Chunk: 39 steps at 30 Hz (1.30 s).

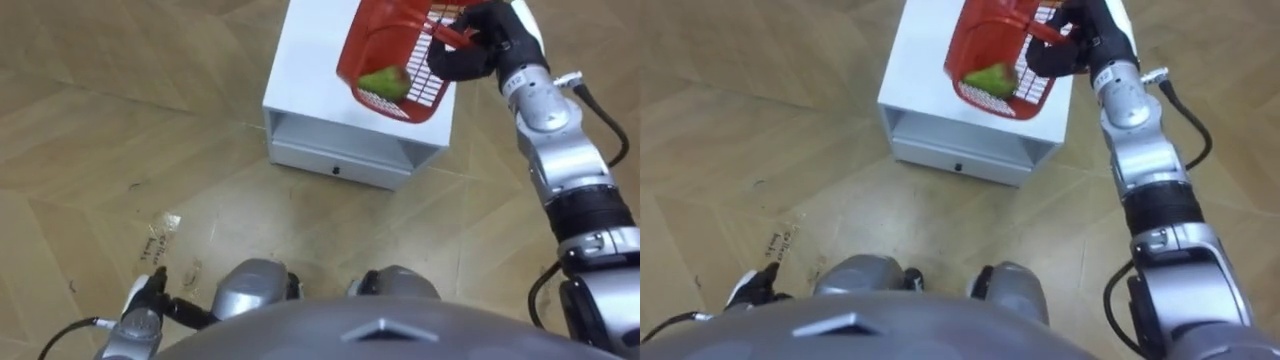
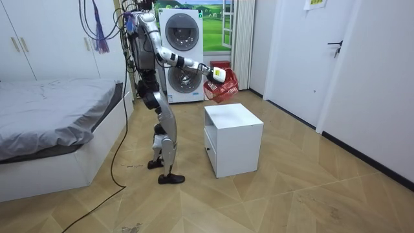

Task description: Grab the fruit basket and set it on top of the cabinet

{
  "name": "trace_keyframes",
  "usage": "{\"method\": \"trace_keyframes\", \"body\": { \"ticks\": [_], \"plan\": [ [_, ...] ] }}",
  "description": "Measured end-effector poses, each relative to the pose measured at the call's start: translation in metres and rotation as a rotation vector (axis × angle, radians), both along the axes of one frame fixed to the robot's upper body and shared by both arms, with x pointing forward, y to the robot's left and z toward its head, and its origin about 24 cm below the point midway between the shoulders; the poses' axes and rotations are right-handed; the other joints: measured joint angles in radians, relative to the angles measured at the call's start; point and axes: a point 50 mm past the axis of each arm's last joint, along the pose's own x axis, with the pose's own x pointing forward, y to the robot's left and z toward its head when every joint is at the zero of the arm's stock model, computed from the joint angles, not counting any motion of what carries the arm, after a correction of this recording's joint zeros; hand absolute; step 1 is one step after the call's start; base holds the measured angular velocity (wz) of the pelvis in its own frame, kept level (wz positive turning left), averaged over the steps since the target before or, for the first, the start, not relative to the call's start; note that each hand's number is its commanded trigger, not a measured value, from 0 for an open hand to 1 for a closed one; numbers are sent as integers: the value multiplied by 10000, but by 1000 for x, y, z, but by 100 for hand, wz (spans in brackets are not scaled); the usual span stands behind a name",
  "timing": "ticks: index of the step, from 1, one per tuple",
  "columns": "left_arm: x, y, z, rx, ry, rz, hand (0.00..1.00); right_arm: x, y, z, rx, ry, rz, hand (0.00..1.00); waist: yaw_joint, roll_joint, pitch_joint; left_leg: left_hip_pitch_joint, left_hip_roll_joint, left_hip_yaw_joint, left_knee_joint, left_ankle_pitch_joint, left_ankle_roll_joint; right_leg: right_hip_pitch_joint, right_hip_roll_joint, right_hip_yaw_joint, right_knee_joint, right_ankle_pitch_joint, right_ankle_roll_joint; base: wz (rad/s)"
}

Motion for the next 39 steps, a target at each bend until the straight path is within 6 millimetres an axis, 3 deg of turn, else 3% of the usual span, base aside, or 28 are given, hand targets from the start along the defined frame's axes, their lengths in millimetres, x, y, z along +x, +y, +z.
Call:
{"method": "trace_keyframes", "body": {
  "ticks": [5, 11, 16, 22, 32, 35, 36, 39],
  "plan": [
    [-6, 4, 0, 138, 374, 95, 0, 1, -3, 3, 229, 44, 101, 100, -8, -4, -18, 98, 186, -250, -449, 124, -209, 173, 217, -122, -526, 28, -54, 9],
    [-13, 3, -1, -12, 668, 172, 0, -3, -9, -9, 176, 615, -47, 100, -7, -47, 17, 324, 213, -271, -710, 148, -241, 484, 265, -172, -957, 23, -54, 1],
    [-12, 4, 0, -10, 635, 224, 0, -8, -14, -22, 419, 1340, -157, 100, -6, -83, 124, 309, 191, -270, -789, 148, -240, 495, 297, -169, -1090, 39, -27, 0],
    [-14, 4, -1, -62, 759, 251, 0, -13, -18, -31, 480, 1897, -124, 100, 30, 10, 184, 199, 209, -278, -789, 147, -239, 458, 337, -184, -1214, 66, -11, 0],
    [-15, 4, -2, -243, 962, 155, 0, -10, -29, -41, 414, 2723, -436, 100, 98, 60, 141, -174, 226, -375, -744, 149, -236, 175, 245, -416, -1205, 98, -50, 3],
    [-15, 4, -2, -303, 1016, 217, 0, -10, -38, -41, 313, 2985, -651, 71, 145, 151, 83, -344, 211, -432, -635, 151, -235, 80, 211, -491, -1200, 106, -44, 10],
    [-16, 4, -2, -331, 1094, 265, 0, -10, -41, -42, 271, 3111, -751, 0, 163, 201, 53, -367, 198, -529, -607, 151, -235, 98, 198, -556, -1201, 105, -44, 12],
    [-18, 5, -2, -354, 1165, 267, 0, -8, -44, -41, 281, 3233, -840, 0, 174, 250, 36, -367, 198, -589, -607, 151, -236, 127, 192, -637, -1216, 105, -44, 6]
  ]
}}
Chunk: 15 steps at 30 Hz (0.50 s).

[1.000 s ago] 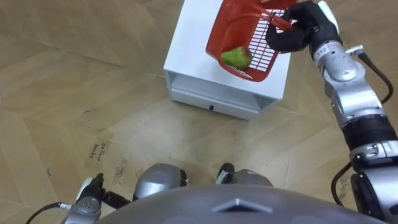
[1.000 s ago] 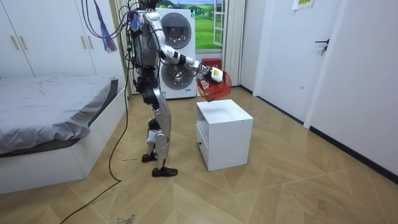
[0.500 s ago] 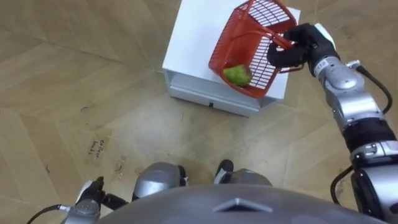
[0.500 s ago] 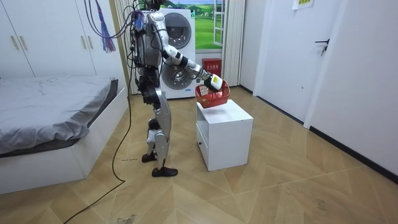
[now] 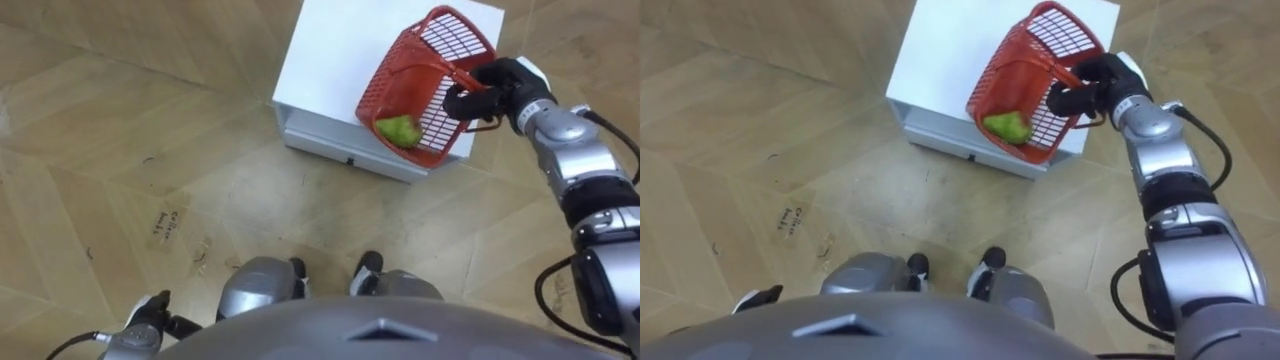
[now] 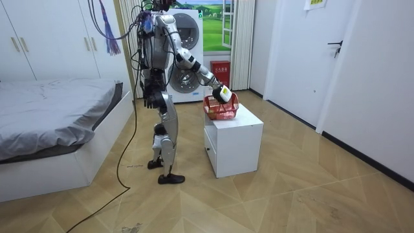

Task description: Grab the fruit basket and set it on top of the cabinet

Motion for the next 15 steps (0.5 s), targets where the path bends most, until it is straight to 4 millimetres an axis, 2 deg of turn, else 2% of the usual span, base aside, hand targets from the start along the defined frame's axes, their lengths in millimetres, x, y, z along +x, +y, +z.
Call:
{"method": "trace_keyframes", "body": {
  "ticks": [6, 15],
  "plan": [
    [-4, 1, 0, 23, 114, 19, 0, -2, -4, -3, -10, 351, -167, 0, 43, -14, 6, 29, -11, -56, -3, 3, 4, 23, -25, -25, 57, -4, 3, 3],
    [-6, 0, -1, 8, 238, -27, 0, -3, -6, -5, -27, 479, -186, 0, 100, -129, 71, 64, -36, -54, 53, 8, 12, 37, -74, -43, 199, -23, 0, 0]
  ]
}}
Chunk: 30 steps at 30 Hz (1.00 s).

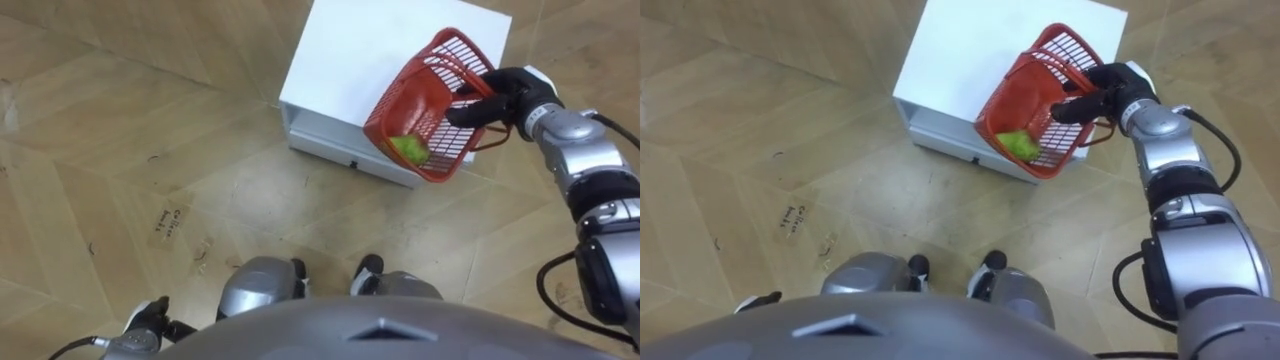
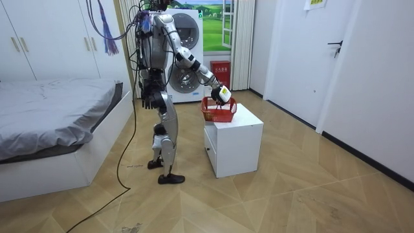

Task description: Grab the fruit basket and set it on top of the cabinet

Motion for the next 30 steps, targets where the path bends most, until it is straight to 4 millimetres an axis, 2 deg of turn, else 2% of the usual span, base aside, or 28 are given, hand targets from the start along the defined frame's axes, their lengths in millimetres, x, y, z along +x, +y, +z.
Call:
{"method": "trace_keyframes", "body": {
  "ticks": [19, 25, 30],
  "plan": [
    [-6, 0, -1, 23, 255, -2, 0, 0, 0, 0, -3, -5, -12, 0, 16, -63, 32, -58, -2, -52, 43, -3, -1, -50, 59, 6, 137, -11, -5, 0],
    [-4, 0, -1, 96, 154, -14, 0, 0, -1, 1, -170, -129, -246, 0, 18, -121, -6, -155, -11, -186, 121, -2, -2, -92, 33, -218, 143, -11, -5, 7],
    [-7, 0, -1, 169, 231, 34, 0, 2, -4, 4, -454, -445, -590, 0, 32, -115, -15, -134, -26, -186, 146, -1, 0, -41, -12, -240, 138, -11, -5, 0]
  ]
}}
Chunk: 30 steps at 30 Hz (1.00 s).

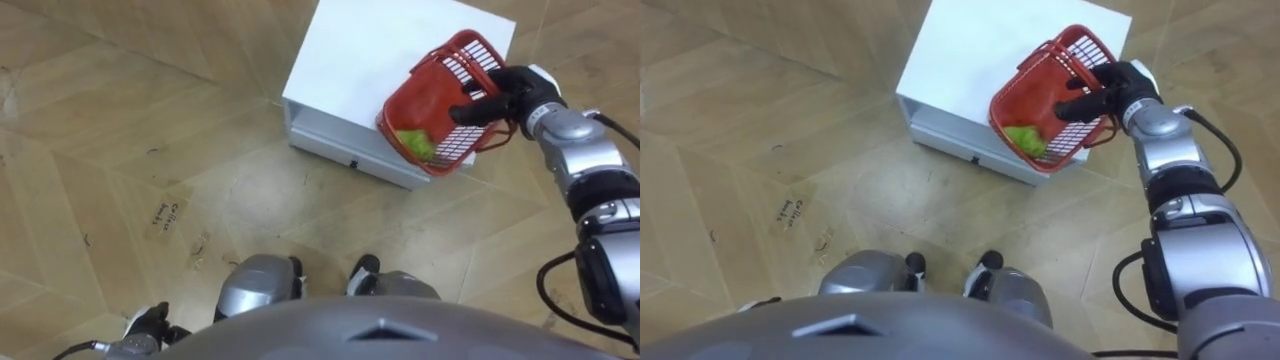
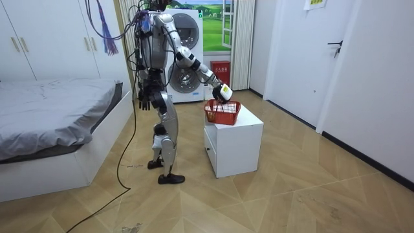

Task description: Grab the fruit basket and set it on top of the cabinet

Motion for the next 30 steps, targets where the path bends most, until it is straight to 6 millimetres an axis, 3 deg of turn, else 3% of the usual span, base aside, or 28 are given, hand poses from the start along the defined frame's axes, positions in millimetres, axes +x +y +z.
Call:
{"method": "trace_keyframes", "body": {
  "ticks": [12, 30],
  "plan": [
    [-7, -4, -2, -39, 270, 34, 0, 18, 7, 27, -1140, -1889, -354, 0, 4, 130, -55, -23, 10, 23, -25, -3, -4, 26, 15, 0, 43, 12, -21, -1],
    [-4, -7, -3, -172, 256, -238, 0, 25, 11, 40, -1560, -2699, -308, 0, 7, 49, -18, 18, 13, 86, -16, 1, 2, 1, 0, 33, 10, 7, -13, 0]
  ]
}}
